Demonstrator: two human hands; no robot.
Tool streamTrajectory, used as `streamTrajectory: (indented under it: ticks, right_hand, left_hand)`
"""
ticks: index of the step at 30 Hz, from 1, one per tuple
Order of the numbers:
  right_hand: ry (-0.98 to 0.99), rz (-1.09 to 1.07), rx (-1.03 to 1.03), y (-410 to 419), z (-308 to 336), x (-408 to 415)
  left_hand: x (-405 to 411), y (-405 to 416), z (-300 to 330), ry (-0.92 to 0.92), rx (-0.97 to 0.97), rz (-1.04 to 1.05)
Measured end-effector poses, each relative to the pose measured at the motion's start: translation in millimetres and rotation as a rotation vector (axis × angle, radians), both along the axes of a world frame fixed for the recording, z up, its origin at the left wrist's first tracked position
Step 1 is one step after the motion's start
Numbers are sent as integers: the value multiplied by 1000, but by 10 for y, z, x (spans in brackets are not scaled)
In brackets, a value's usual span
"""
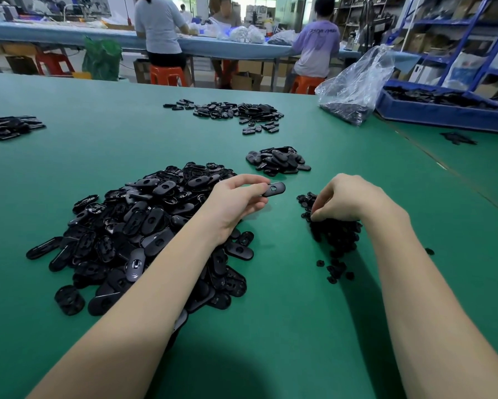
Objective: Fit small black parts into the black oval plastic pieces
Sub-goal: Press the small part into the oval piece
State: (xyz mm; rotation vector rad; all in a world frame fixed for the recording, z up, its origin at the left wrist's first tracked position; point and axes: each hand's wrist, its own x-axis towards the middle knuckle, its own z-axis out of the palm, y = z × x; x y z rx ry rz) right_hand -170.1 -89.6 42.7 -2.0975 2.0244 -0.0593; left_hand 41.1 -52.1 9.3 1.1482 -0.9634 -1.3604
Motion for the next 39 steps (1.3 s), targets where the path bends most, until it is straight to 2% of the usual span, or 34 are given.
streamTrajectory:
  ticks: [7, 9, 11, 15, 18, 39]
  right_hand:
    - [3, 39, 25, -8, -21, 5]
    - [-49, 72, 42, -12, -23, 8]
    - [-223, 110, 22, -8, -7, 17]
    - [-735, 168, 60, 74, 69, 101]
    - [-874, 190, 70, 99, 92, 146]
    - [-848, 167, -66, 57, -24, 272]
  left_hand:
    - [20, -15, -15, 18, 9, -2]
    - [27, -18, -17, 17, 11, -1]
    - [30, -24, -22, 16, 12, -1]
    - [19, -30, -31, 8, 4, 2]
    - [6, -34, -42, -13, -4, 1]
    - [-6, -22, -48, -75, -42, -11]
